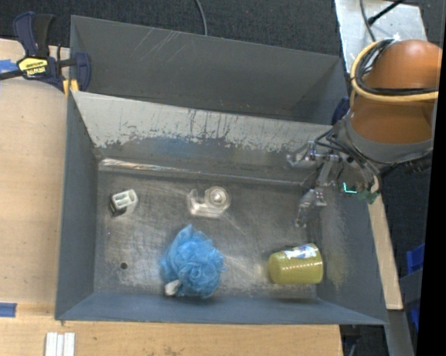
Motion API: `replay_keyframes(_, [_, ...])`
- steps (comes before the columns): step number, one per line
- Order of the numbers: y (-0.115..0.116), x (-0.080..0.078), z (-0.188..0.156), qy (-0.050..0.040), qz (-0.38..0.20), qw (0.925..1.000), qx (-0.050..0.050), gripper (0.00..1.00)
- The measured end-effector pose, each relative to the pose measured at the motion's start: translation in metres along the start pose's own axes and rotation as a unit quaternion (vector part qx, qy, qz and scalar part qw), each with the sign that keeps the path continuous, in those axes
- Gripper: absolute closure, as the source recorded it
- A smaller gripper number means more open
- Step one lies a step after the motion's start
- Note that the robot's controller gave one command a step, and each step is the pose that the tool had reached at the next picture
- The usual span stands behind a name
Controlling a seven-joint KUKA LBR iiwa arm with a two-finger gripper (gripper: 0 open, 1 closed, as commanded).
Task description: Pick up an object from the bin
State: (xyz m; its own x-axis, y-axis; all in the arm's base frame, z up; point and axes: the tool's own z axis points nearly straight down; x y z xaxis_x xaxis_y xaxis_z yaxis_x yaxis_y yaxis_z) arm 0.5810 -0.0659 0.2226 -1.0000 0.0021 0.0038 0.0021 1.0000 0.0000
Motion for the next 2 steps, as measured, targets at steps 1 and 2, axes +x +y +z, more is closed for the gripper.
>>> replay_keyframes(1, [0.000, -0.002, -0.004, -0.0038, -0.001, 1.0000, 0.000, 0.00])
replay_keyframes(2, [0.009, -0.003, 0.017, -0.0074, -0.026, 0.9996, 0.002, 0.00])
